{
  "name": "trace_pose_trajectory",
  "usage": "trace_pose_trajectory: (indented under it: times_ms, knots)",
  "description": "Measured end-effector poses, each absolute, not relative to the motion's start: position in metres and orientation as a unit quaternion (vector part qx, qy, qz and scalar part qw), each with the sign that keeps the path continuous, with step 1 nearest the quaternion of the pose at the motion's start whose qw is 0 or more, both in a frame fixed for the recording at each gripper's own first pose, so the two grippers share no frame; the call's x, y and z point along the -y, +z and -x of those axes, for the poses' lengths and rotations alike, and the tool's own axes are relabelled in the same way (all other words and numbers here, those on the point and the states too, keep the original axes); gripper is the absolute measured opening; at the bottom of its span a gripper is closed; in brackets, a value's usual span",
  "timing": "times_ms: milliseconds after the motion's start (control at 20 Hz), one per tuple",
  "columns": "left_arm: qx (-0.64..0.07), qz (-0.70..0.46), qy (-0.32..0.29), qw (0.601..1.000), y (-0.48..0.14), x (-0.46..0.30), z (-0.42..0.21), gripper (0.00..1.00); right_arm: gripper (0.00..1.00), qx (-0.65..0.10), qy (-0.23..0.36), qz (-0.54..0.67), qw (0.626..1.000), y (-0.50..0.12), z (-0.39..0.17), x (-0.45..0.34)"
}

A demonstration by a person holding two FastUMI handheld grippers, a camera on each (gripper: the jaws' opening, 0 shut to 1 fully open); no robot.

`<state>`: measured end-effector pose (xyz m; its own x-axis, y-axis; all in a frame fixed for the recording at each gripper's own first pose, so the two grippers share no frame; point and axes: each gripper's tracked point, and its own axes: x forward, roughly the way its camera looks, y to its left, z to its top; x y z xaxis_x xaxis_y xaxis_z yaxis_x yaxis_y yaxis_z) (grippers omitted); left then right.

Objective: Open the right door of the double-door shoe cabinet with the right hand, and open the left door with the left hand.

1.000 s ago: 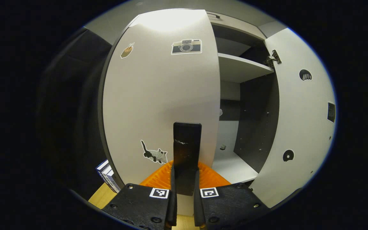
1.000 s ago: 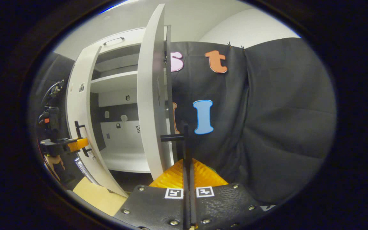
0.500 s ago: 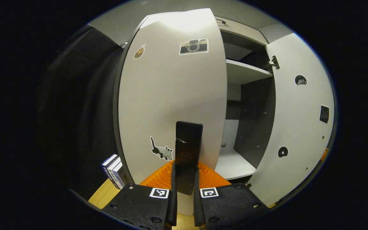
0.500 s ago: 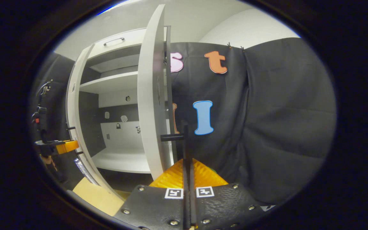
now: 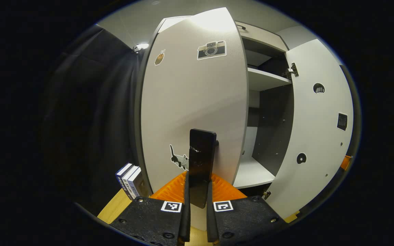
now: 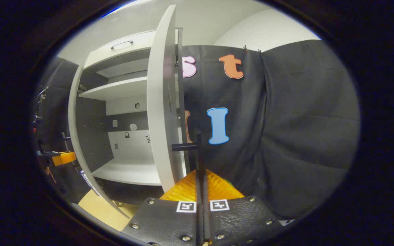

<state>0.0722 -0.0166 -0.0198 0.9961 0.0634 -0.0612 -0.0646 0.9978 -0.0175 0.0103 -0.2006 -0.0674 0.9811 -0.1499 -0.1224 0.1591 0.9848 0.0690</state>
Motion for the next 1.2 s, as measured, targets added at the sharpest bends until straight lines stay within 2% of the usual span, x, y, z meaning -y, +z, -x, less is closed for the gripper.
trace_pose_trajectory:
  times_ms: [300,350,450,850,1200]
  knots:
    - [-0.033,0.010,0.057,0.998,-0.019,0.008,-0.066,0.19,0.01,-0.059,-0.077,-0.039,0.995,-0.067,-0.010,0.200]
    - [-0.034,0.008,0.061,0.998,-0.018,0.006,-0.066,0.16,0.01,-0.058,-0.076,-0.039,0.995,-0.067,-0.010,0.200]
    - [-0.036,0.006,0.072,0.997,-0.018,0.002,-0.065,0.16,0.01,-0.058,-0.076,-0.041,0.995,-0.067,-0.010,0.200]
    - [-0.041,-0.017,0.150,0.988,-0.016,-0.040,-0.046,0.01,0.01,-0.059,-0.074,-0.038,0.995,-0.067,-0.010,0.200]
    - [-0.034,0.007,0.159,0.987,-0.012,-0.074,-0.033,0.00,0.01,-0.060,-0.072,-0.035,0.995,-0.067,-0.010,0.199]
